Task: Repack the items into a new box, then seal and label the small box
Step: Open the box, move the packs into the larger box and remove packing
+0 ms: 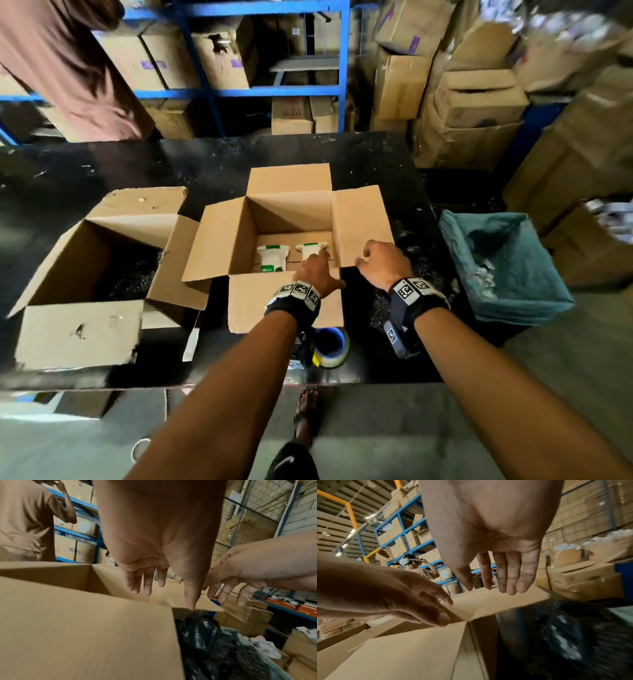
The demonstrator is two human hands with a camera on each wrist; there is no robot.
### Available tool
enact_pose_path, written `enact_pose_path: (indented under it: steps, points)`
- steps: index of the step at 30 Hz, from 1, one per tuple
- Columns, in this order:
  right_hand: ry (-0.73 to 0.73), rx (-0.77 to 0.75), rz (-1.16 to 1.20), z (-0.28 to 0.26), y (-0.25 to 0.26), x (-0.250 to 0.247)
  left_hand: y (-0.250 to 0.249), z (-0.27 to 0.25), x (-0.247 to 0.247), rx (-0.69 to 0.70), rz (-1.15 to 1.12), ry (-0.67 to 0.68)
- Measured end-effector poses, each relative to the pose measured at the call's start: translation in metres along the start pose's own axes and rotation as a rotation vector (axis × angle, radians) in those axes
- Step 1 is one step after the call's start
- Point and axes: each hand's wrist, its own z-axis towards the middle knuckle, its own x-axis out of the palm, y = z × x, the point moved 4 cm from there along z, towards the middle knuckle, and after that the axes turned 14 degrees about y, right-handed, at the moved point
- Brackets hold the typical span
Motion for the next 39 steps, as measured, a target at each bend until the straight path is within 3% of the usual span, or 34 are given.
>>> enact_pose_path:
  steps: [7, 13, 21, 26, 30, 35, 39]
  points:
    - [-0.029, 0.124, 0.026, -0.057, -0.114, 0.002, -0.051, -0.024, 0.094, 0.102, 0.037, 0.049]
    - [-0.03, 0.158, 0.044, -0.044, -0.174, -0.001, -0.061, -0.007, 0.15, 0.03, 0.078, 0.133]
    - [0.021, 0.047, -0.032, 0.063, -0.201, -0.021, -0.066, 0.049, 0.222, -0.121, 0.065, 0.265]
    - [0.201, -0.048, -0.146, 0.15, -0.198, -0.012, -0.056, 0.081, 0.234, -0.192, 0.083, 0.263]
    - [0.378, -0.125, -0.171, 0.195, -0.202, 0.008, -0.045, 0.098, 0.239, -0.218, -0.087, 0.246]
    - [0.574, -0.14, -0.167, 0.211, -0.224, 0.044, -0.052, 0.112, 0.231, -0.231, -0.199, 0.154]
    - [0.522, -0.118, -0.13, 0.207, -0.233, 0.059, -0.068, 0.117, 0.231, -0.196, -0.533, 0.099]
